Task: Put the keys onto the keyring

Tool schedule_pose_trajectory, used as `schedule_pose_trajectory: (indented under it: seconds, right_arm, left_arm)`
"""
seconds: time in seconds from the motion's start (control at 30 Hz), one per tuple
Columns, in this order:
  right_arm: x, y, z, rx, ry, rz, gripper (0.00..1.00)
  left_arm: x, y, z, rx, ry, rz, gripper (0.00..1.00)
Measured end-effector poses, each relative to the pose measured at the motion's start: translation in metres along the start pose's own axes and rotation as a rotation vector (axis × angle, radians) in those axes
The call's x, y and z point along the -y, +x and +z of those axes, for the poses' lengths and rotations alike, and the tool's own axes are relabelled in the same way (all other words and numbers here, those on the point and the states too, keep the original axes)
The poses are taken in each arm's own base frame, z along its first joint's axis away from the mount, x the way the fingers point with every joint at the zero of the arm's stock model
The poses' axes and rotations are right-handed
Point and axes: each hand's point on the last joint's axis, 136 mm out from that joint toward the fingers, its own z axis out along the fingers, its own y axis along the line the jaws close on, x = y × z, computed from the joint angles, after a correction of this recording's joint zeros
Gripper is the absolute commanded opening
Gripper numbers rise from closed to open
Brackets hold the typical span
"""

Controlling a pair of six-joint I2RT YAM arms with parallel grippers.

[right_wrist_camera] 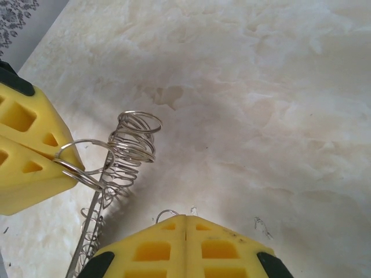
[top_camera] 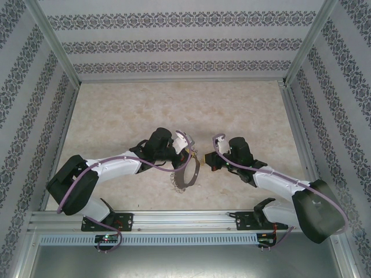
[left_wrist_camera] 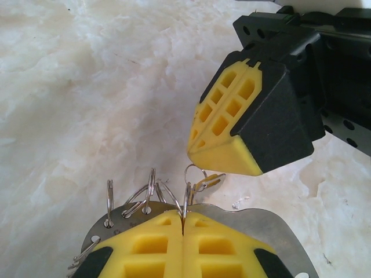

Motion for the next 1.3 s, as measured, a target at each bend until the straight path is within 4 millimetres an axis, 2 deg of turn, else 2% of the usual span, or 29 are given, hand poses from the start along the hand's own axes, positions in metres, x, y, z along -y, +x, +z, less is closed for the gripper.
schedule_pose_trajectory:
  seconds: [0.23, 0.33, 0.5, 0.53, 0.67, 0.77, 1.07, 1.3]
  right_arm:
    - [-0.019, -0.025, -0.019, 0.101, -0.036, -0.052, 0.0]
    - [-0.022, -0.029, -0.022, 0.118, -0.042, -0.061, 0.0]
    - [-0.015, -0.023, -0.017, 0.091, -0.023, -0.045, 0.0]
    - [-0.012, -0.02, -0.015, 0.083, -0.014, -0.036, 0.03]
    - [0.0, -0.012, -0.008, 0.049, 0.03, 0.016, 0.28]
    - [0.009, -0.01, -0.006, 0.044, 0.071, 0.062, 0.36]
    - [0.029, -0.011, 0.003, -0.001, 0.187, 0.25, 0.39]
    - [0.032, 0.013, 0.026, -0.138, 0.24, 0.311, 0.39]
  left_arm:
    - [0.0, 0.0, 0.0, 0.0, 0.001, 0.0, 0.0]
    - [0.0, 0.0, 0.0, -0.001, 0.001, 0.0, 0.0]
    - [0.0, 0.0, 0.0, 0.0, 0.001, 0.0, 0.0]
    - [0.0, 0.0, 0.0, 0.0, 0.0, 0.0, 0.0]
    - [-0.001, 0.001, 0.0, 0.0, -0.005, 0.0, 0.0]
    - [-0.002, 0.003, -0.002, 0.005, -0.017, -0.001, 0.0]
    - [-0.008, 0.024, -0.015, 0.009, -0.085, -0.015, 0.0]
    - [-0.02, 0.025, -0.032, 0.046, -0.156, -0.03, 0.0]
